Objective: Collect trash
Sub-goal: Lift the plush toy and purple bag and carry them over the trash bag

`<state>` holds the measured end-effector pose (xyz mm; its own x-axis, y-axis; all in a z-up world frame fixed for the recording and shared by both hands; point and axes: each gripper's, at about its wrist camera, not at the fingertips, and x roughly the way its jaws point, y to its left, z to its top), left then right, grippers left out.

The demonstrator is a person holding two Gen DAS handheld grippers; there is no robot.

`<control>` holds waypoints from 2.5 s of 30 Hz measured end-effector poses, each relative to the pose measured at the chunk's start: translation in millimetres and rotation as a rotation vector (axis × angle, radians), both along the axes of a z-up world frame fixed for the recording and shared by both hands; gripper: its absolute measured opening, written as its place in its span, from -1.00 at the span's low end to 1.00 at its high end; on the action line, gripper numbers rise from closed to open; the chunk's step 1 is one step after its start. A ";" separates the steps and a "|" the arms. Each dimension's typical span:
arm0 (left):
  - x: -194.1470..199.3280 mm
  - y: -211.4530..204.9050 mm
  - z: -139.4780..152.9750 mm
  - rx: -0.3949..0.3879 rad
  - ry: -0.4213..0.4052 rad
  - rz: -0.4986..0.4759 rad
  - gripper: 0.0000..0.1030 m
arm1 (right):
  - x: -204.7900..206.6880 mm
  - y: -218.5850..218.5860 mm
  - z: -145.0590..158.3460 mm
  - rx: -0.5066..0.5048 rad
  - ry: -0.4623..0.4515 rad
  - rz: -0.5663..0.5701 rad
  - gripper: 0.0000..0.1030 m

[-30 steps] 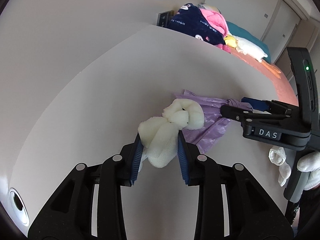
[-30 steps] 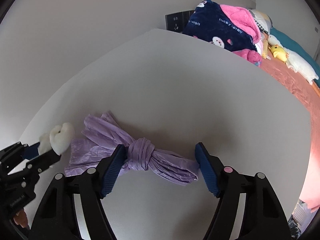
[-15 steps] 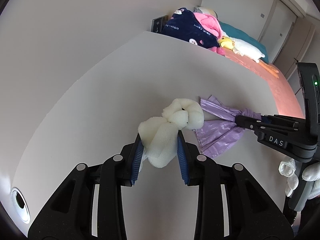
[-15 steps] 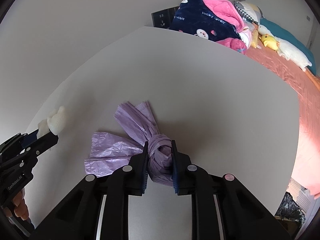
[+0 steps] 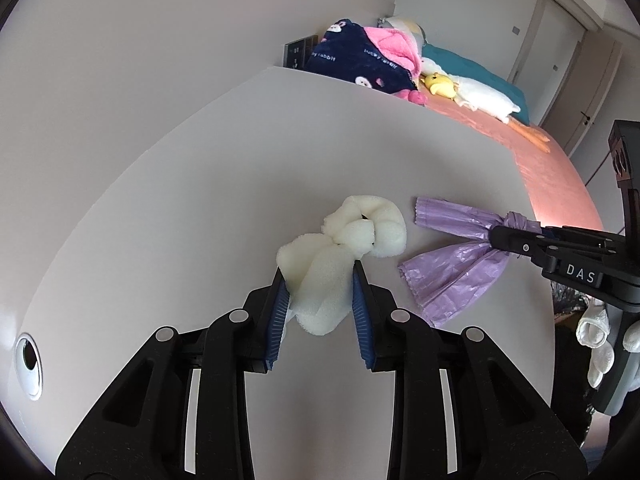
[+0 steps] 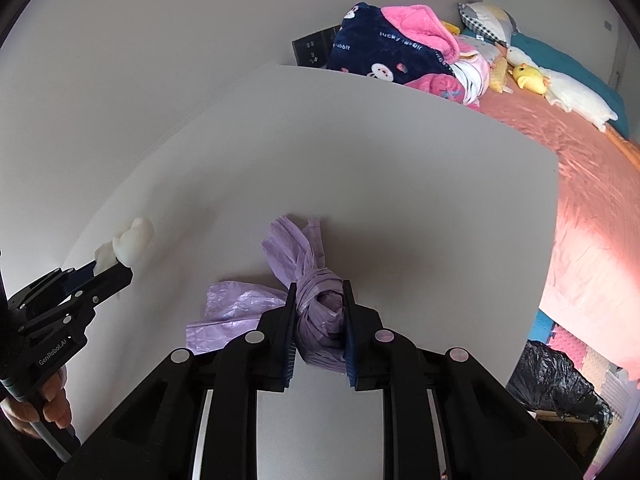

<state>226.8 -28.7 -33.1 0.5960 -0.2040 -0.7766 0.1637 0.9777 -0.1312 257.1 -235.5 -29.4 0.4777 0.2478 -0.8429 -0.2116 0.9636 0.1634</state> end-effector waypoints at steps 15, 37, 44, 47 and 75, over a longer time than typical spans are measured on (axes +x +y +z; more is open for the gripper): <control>-48.6 -35.2 20.3 0.009 -0.011 -0.036 -0.42 | -56.2 -42.0 25.3 0.042 -0.038 -0.027 -0.60; -114.2 -106.1 42.9 -0.011 -0.044 -0.131 -0.42 | -140.2 -107.7 45.7 0.083 -0.088 -0.093 -0.60; -121.6 -132.8 41.6 -0.028 -0.040 -0.170 -0.42 | -160.2 -130.3 48.4 0.084 -0.103 -0.124 -0.60; -123.4 -144.6 40.1 -0.025 -0.037 -0.191 -0.42 | -167.3 -140.8 48.5 0.088 -0.107 -0.141 -0.60; -142.4 -241.6 37.3 -0.046 -0.024 -0.367 -0.42 | -222.2 -235.3 46.9 0.103 -0.134 -0.331 -0.59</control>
<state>84.4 -270.3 4.2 0.4949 -0.4418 -0.7483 0.5061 0.8465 -0.1650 34.9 -470.8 17.5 0.6503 0.1418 -0.7463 0.0826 0.9634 0.2550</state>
